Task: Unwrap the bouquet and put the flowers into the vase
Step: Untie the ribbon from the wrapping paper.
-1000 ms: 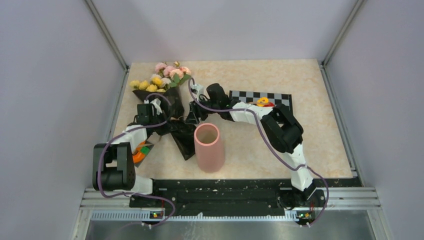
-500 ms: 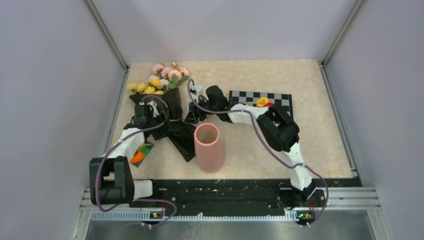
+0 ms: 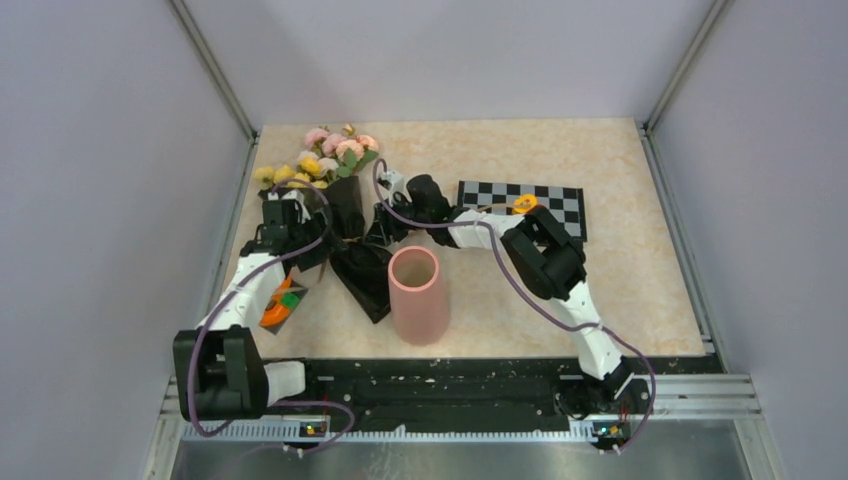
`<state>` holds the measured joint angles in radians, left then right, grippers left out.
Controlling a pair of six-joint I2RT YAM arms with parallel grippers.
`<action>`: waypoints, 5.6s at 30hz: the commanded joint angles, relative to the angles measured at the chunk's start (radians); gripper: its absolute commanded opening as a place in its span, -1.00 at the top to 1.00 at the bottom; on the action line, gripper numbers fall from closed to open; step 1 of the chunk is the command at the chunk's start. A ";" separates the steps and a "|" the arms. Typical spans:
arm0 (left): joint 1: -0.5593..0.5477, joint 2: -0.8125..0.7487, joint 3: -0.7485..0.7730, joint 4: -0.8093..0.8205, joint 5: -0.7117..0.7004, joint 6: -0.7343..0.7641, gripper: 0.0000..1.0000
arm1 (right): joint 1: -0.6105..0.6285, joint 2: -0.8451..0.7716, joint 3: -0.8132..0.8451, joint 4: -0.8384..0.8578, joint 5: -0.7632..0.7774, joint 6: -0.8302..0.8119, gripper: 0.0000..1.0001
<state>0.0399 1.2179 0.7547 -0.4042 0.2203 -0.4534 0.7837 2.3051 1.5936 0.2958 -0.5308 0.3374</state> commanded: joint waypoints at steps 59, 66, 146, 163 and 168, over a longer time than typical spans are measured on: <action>0.000 0.068 -0.087 0.100 -0.037 -0.039 0.32 | 0.080 -0.095 -0.083 0.247 0.227 0.101 1.00; 0.001 -0.073 -0.002 0.035 -0.032 0.011 -0.21 | 0.071 -0.082 -0.083 0.234 0.167 0.086 1.00; -0.046 -0.031 -0.083 0.235 -0.062 -0.048 1.00 | 0.036 -0.115 -0.166 0.209 0.295 0.119 0.75; -0.021 -0.027 -0.070 0.334 0.112 -0.044 0.89 | 0.017 -0.163 -0.133 0.123 0.127 -0.034 -0.04; -0.021 0.005 -0.081 0.362 0.149 -0.078 0.73 | 0.017 -0.106 -0.064 0.095 0.082 -0.023 -0.04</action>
<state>0.0135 1.2072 0.6514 -0.1112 0.3252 -0.5072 0.8074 2.1841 1.4425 0.3954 -0.3908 0.3321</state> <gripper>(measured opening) 0.128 0.519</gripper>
